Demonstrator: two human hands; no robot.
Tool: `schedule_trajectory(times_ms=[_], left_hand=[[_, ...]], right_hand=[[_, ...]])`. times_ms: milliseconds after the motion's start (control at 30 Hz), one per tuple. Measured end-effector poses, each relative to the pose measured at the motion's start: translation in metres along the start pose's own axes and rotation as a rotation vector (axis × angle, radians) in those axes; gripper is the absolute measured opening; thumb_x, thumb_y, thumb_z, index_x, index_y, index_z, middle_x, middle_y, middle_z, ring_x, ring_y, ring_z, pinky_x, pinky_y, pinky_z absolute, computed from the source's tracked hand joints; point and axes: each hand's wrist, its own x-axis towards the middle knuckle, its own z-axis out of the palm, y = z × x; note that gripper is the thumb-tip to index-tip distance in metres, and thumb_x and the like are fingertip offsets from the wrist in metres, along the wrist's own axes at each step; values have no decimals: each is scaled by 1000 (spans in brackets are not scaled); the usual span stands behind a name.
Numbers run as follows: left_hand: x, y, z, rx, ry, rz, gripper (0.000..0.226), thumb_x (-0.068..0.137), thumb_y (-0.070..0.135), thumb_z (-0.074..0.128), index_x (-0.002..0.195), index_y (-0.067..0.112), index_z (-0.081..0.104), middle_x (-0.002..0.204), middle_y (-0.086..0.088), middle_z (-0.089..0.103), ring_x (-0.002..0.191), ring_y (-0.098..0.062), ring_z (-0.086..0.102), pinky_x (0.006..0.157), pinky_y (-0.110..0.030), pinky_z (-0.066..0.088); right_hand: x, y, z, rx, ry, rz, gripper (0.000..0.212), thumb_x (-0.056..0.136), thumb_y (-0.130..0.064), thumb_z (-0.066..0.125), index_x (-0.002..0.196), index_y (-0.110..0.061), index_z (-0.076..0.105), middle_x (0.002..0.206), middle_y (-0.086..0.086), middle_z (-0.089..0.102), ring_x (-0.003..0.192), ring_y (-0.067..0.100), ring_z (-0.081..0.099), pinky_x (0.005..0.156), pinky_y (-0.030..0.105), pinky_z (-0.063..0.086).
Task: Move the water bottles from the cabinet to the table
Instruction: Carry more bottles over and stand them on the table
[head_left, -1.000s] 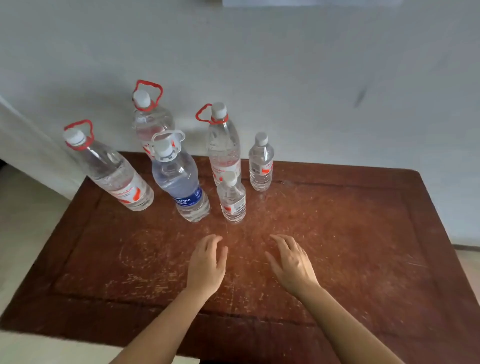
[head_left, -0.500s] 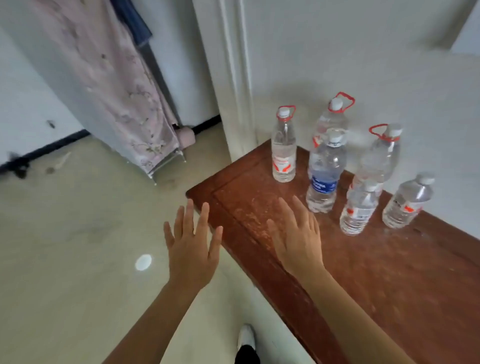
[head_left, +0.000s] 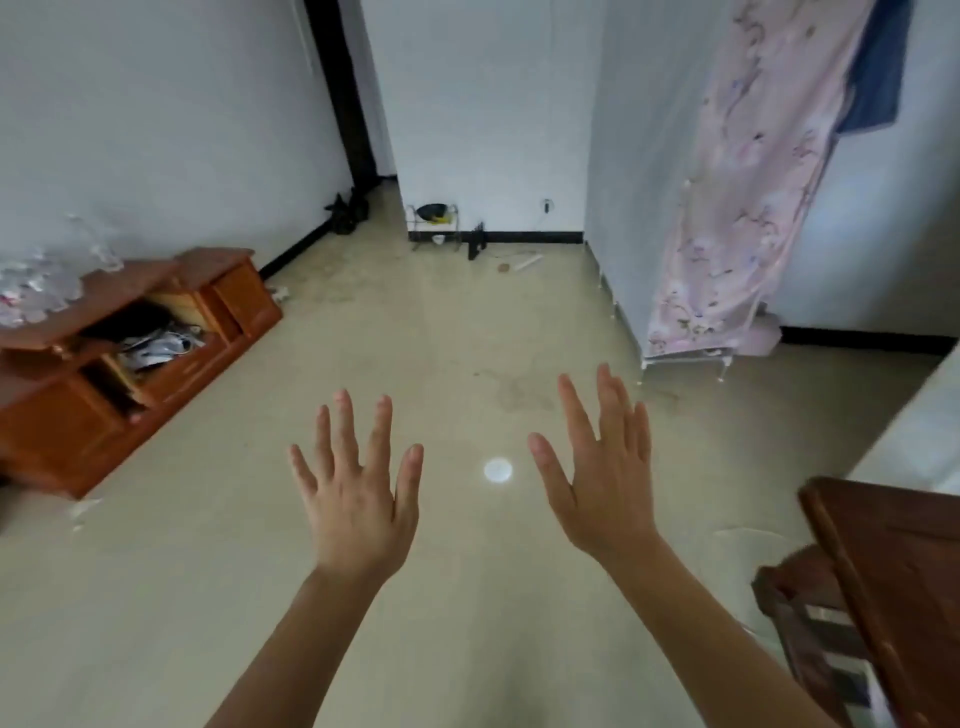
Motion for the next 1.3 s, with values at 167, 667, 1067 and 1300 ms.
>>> schedule_trajectory(times_ms=[167, 667, 1067, 1300], left_hand=[[57, -154, -42, 118, 85, -186, 74, 100, 65, 8, 160, 24, 24, 169, -12, 8, 156, -32, -1, 121, -65, 5], [196, -413, -29, 240, 205, -438, 68, 102, 62, 17, 160, 26, 21, 169, -11, 9, 156, -31, 1, 121, -64, 11], [464, -560, -14, 354, 285, -499, 69, 101, 64, 19, 160, 28, 21, 169, -11, 10, 156, -32, 4, 121, -64, 9], [542, -678, 6, 407, 296, -600, 71, 99, 63, 28, 160, 28, 21, 168, -12, 9, 155, -35, 5, 119, -67, 12]], right_hand=[[86, -137, 109, 71, -49, -221, 68, 104, -61, 28, 161, -23, 28, 169, 17, 13, 155, 35, 17, 124, 56, 15], [255, -344, 374, 305, -172, -510, 70, 102, -65, 29, 162, -29, 20, 170, 14, 9, 157, 30, 11, 125, 52, 11], [492, -452, 573, 437, -172, -620, 72, 103, -65, 31, 162, -27, 19, 170, 14, 9, 157, 28, 7, 126, 54, 11], [567, -526, 696, 466, -285, -718, 74, 102, -67, 31, 163, -28, 15, 171, 12, 4, 158, 27, 4, 126, 53, 9]])
